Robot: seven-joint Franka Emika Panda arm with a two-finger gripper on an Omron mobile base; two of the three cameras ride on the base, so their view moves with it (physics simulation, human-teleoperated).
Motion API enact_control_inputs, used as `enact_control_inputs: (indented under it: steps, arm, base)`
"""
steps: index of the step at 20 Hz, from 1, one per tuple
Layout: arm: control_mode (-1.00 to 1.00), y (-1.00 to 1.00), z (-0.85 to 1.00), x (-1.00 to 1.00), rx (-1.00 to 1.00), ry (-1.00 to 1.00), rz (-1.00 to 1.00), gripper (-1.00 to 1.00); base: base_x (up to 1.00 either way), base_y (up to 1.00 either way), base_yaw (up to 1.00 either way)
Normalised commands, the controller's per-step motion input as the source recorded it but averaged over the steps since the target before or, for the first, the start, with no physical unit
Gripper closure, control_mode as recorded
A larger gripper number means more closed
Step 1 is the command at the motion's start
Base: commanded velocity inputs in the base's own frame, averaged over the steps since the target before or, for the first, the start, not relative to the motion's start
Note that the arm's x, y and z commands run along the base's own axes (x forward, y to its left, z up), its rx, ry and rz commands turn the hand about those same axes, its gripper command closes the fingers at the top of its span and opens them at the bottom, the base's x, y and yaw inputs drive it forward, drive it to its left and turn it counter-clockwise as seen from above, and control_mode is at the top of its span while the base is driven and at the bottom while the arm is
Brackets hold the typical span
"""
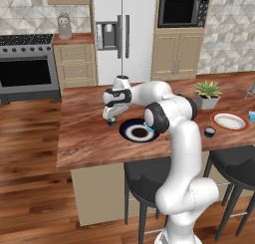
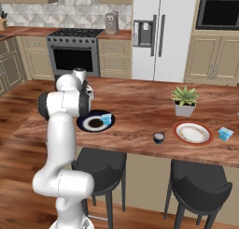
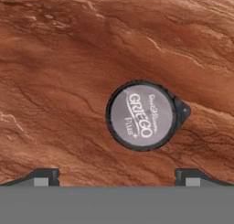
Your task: Place two yogurt containers on each plate.
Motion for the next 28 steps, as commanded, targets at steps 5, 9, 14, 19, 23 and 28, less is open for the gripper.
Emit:
enact_control_inputs:
  steps: [5,9,14,19,23,28]
  arm:
    - [-1.0,0.0,-0.05,0.18,0.0,0.0,0.0,-1.0]
    - [-1.0,0.0,-0.15,0.26,0.0,0.0,0.0,-1.0]
    - [-1.0,0.0,-0.16,0.19,0.0,0.0,0.0,-1.0]
    - [-1.0,0.01,-0.1,0.05,0.0,0.0,0.0,-1.0]
    - [-1.0,0.04,-0.07,0.03,0.0,0.0,0.0,-1.0]
    - [-1.0,0.07,-0.09,0.0,0.0,0.0,0.0,-1.0]
  base:
    - [0.0,0.0,0.0]
    - [0.0,0.0,0.0]
    - [0.0,0.0,0.0]
    - [0.0,0.0,0.0]
    - [0.0,0.0,0.0]
    - [0.0,0.0,0.0]
